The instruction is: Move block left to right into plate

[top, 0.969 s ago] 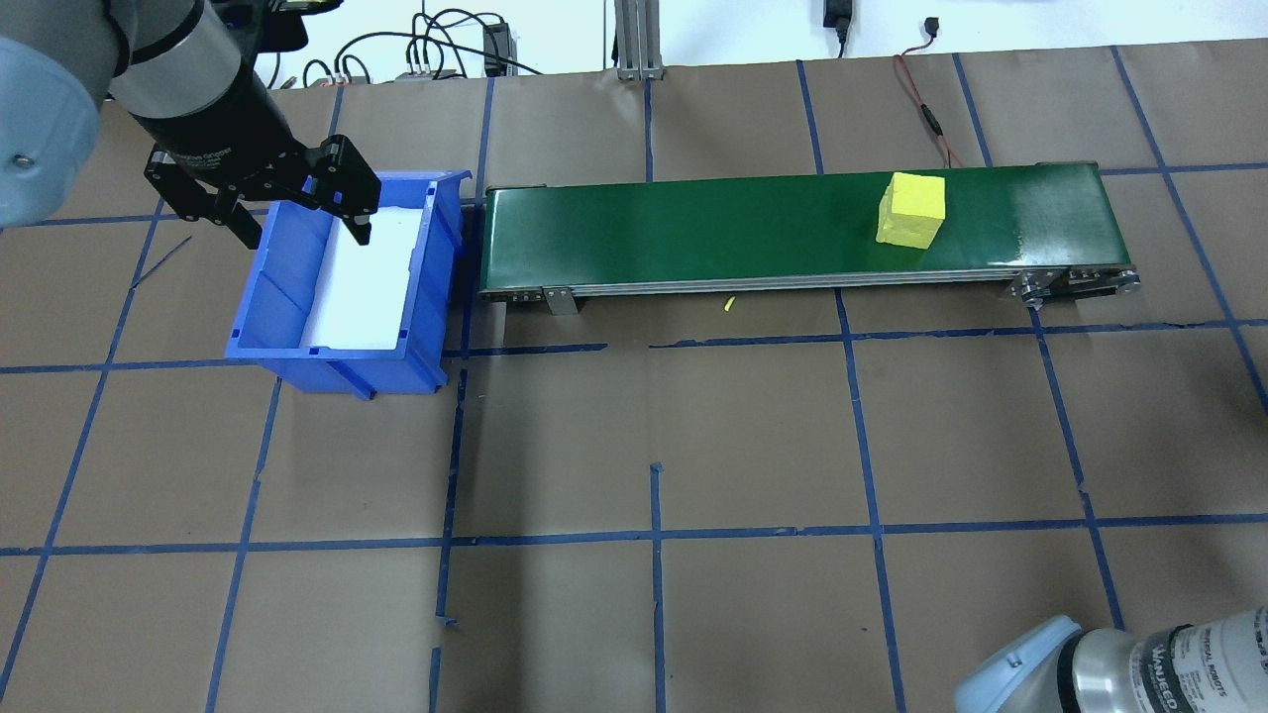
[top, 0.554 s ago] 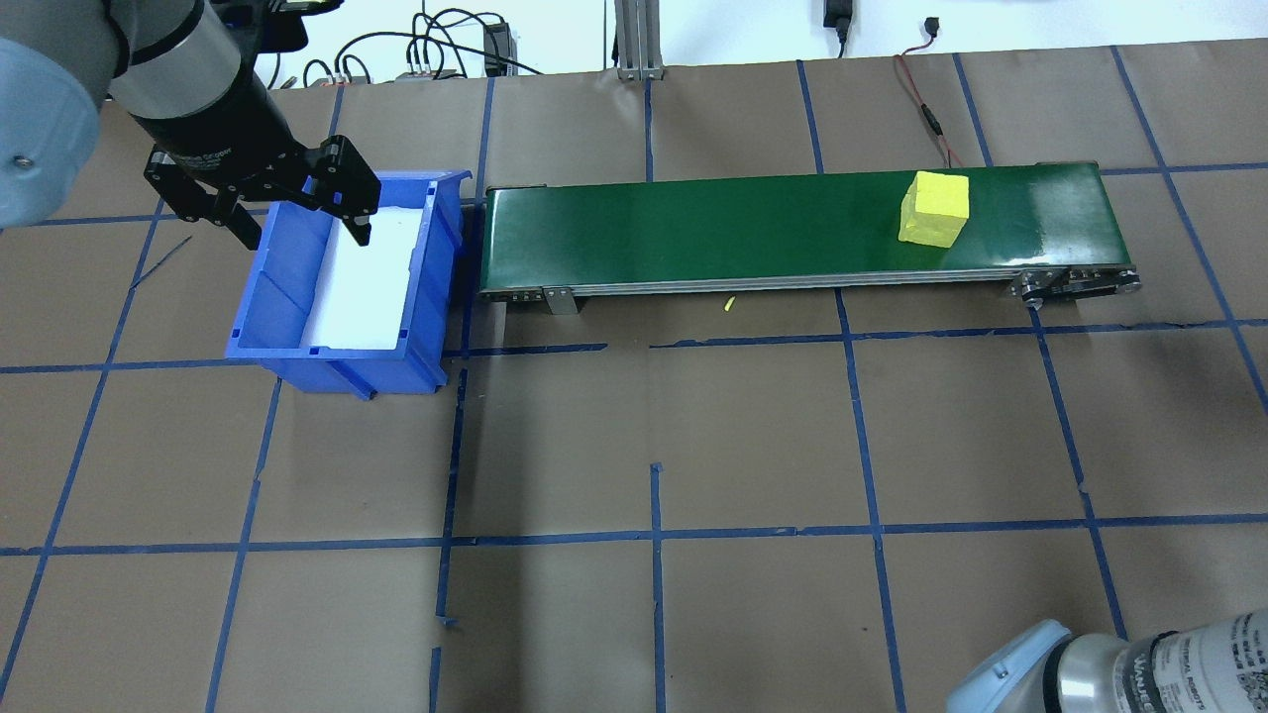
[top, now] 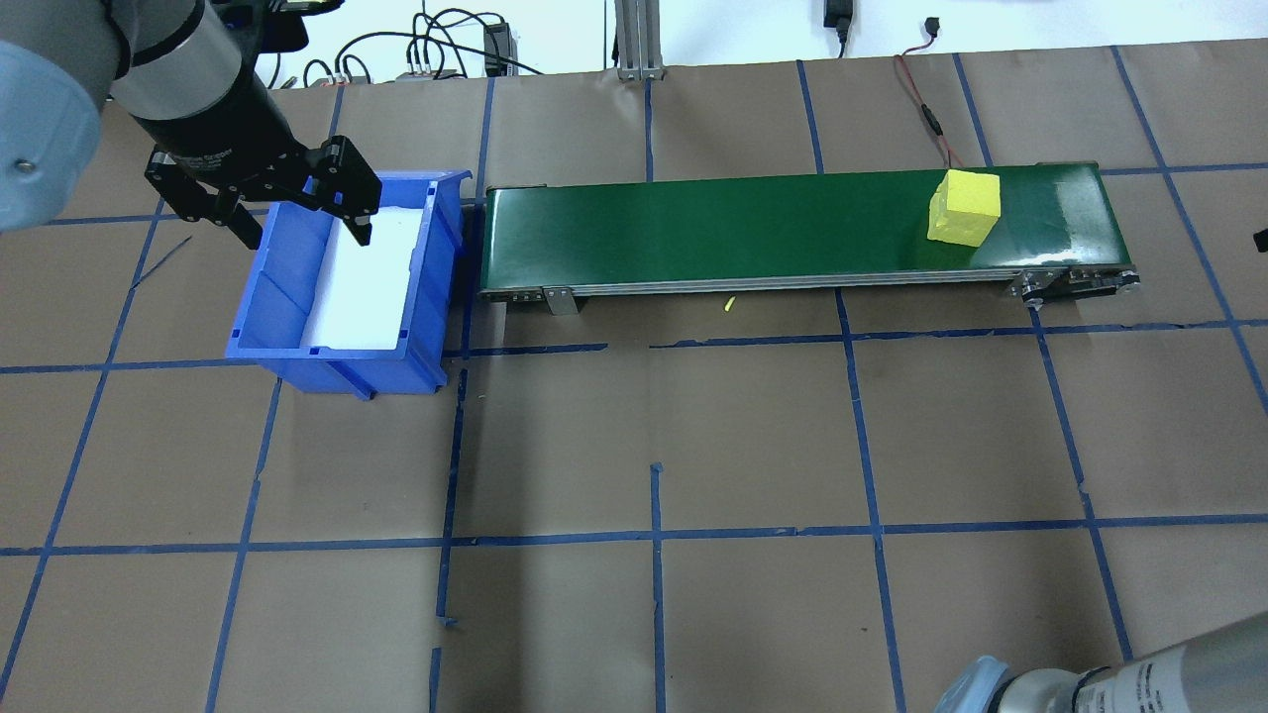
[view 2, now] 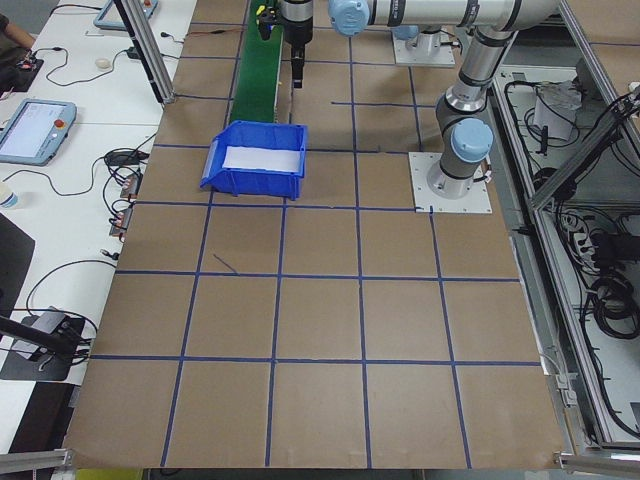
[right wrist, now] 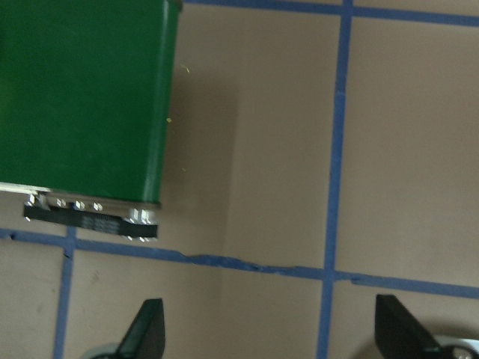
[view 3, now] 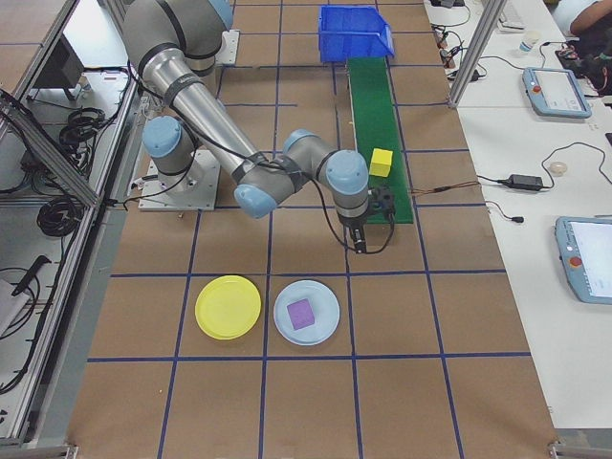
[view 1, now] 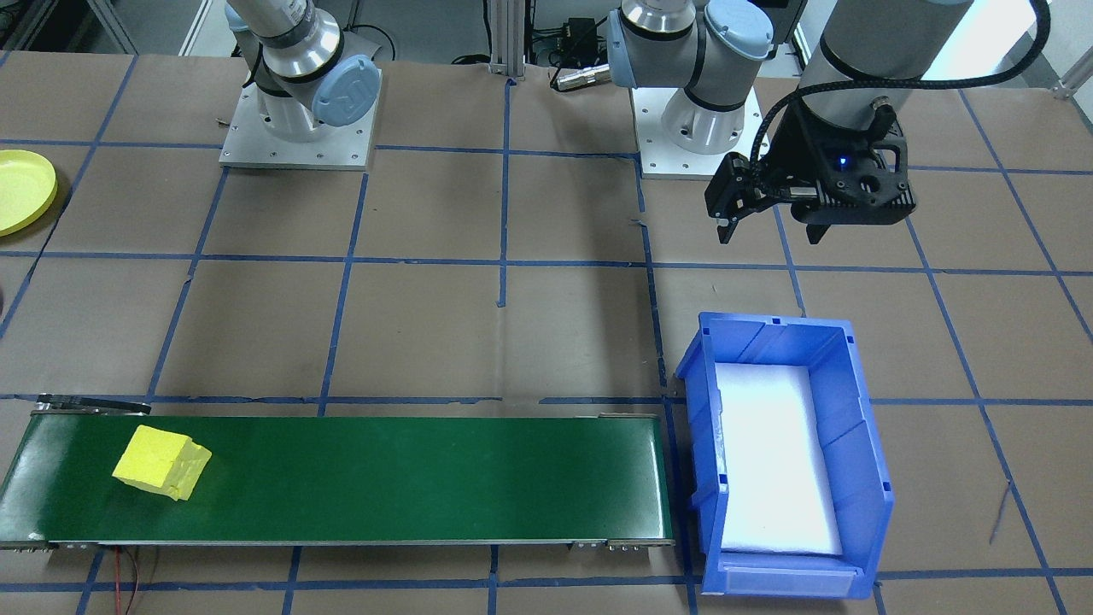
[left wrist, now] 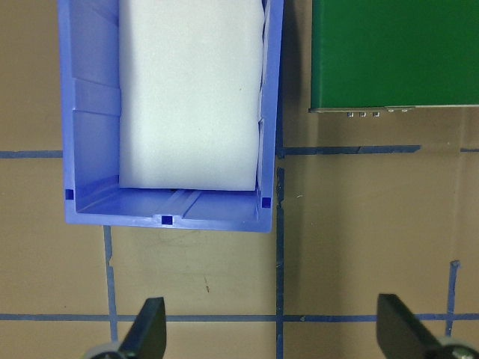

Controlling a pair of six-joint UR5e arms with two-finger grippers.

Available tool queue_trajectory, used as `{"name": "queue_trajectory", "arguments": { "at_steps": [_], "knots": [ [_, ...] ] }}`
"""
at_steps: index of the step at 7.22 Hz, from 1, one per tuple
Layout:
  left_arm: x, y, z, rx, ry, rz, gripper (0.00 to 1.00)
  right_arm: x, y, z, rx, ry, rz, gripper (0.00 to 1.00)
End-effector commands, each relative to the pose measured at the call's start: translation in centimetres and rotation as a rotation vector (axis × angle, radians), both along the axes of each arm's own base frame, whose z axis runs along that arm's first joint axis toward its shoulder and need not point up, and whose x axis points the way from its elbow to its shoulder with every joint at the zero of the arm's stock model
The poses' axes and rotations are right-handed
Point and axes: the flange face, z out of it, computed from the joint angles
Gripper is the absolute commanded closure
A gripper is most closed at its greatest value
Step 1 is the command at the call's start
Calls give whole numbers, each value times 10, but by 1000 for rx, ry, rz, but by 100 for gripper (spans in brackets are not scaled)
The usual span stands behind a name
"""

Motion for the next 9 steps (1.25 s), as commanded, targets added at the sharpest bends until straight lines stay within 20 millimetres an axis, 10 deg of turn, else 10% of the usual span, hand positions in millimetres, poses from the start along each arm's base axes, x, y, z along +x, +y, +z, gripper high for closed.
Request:
{"name": "queue_trajectory", "arguments": {
  "at_steps": [1,4,9],
  "knots": [
    [0,0,0,0,0,0,0,86,-60,7,-3,-66,-99,0],
    [-1,0,0,0,2,0,0,139,-92,-30,18,-340,-260,0],
    [-1,0,0,-2,1,0,0,136,-93,-88,133,-308,-306,1]
  ]
}}
